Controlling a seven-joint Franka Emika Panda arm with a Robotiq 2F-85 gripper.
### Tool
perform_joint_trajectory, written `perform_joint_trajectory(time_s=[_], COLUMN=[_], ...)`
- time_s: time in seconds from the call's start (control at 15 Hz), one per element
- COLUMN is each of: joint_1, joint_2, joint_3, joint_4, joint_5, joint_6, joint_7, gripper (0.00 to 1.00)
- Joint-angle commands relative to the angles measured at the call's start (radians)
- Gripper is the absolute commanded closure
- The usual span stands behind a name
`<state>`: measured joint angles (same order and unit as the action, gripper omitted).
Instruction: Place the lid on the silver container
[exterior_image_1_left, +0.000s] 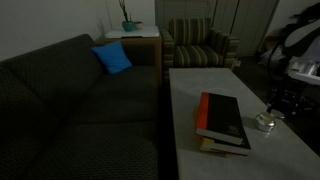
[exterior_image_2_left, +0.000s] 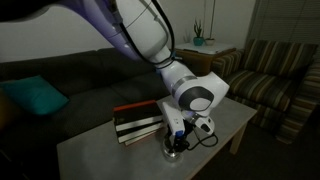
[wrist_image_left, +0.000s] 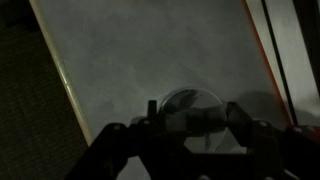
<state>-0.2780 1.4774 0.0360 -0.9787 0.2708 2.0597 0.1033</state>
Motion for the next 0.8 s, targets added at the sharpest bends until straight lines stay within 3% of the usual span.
perform_joint_trajectory(time_s=[0.0, 0.07, 0.13, 0.73], joint_1=[0.000, -0.001, -0.001, 0.036], joint_2=[0.000, 0.000, -0.012, -0.003], joint_3=[-0.003, -0.002, 0.001, -0.022], joint_4=[0.003, 0.003, -0.018, 0.015], joint_5=[0.006, 0.006, 0.003, -0.002], joint_6=[-0.004, -0.004, 0.017, -0.013], joint_7=[-0.002, -0.002, 0.009, 0.081], gripper=[0.31, 0.31, 0.56, 0.56])
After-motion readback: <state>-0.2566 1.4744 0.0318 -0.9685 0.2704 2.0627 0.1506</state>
